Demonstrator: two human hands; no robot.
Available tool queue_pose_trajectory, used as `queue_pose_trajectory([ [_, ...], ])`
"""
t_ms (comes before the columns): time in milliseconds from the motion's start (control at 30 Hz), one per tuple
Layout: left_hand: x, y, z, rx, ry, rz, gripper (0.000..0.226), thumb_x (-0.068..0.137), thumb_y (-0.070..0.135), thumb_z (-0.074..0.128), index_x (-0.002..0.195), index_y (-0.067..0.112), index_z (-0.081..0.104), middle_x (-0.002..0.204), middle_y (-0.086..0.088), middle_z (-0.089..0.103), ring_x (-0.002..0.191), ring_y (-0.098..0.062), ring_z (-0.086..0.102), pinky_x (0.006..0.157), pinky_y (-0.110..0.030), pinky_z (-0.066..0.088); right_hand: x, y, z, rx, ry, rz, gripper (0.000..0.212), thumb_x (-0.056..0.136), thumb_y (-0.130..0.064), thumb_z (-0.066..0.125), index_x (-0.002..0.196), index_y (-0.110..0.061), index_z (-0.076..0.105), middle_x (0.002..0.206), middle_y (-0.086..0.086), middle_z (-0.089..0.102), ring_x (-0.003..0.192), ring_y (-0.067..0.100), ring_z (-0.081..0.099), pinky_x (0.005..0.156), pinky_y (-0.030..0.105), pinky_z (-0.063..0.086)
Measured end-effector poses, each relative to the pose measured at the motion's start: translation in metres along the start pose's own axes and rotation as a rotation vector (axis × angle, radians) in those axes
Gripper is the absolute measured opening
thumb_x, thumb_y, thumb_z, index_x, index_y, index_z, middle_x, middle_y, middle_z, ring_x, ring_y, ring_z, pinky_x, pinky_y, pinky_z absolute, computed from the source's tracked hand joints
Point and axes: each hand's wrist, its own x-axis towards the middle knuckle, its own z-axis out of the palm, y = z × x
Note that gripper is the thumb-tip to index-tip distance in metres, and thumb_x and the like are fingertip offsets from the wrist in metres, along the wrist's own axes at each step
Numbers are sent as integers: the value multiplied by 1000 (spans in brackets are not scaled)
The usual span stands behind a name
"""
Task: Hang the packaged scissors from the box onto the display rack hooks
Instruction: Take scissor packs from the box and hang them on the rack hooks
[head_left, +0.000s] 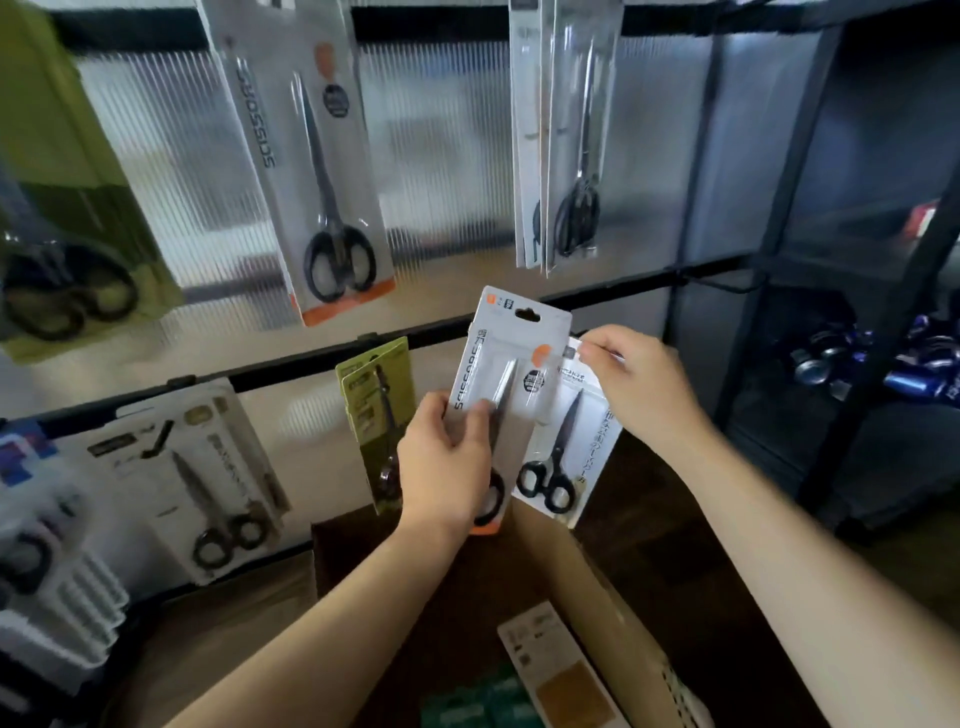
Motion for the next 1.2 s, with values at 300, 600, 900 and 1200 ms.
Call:
queue_pose_trajectory([
  [300,10,-2,43,-14,219,-129,32,91,26,55,65,16,39,62,3,43,55,-13,39,53,-26,32,31,21,-3,66,-65,-103,21,91,-10,56,104,-14,72,99,-4,72,96,10,63,88,25,46],
  [600,29,-5,44,-96,192,-58,27,89,16,58,67,17,43,61,6,44,55,-10,38,55,-24,36,54,36,-8,215,2,-43,7,82,-16,69,79,-22,71,83,-15,69,86,-4,61,80,10,43],
  [900,38,-14,52,-113,209,-95,25,86,25,61,70,13,46,65,0,46,61,-13,41,57,-30,39,53,43,-4,446,-39,40,10,85,-16,67,80,-24,71,75,-11,70,81,2,63,77,24,47],
  [1200,41,-15,51,-148,148,-40,29,88,32,60,82,6,50,75,-9,48,65,-17,42,59,-33,40,60,40,1,471,-23,55,7,88,-18,64,85,-16,70,73,-8,66,73,-2,59,77,18,45],
])
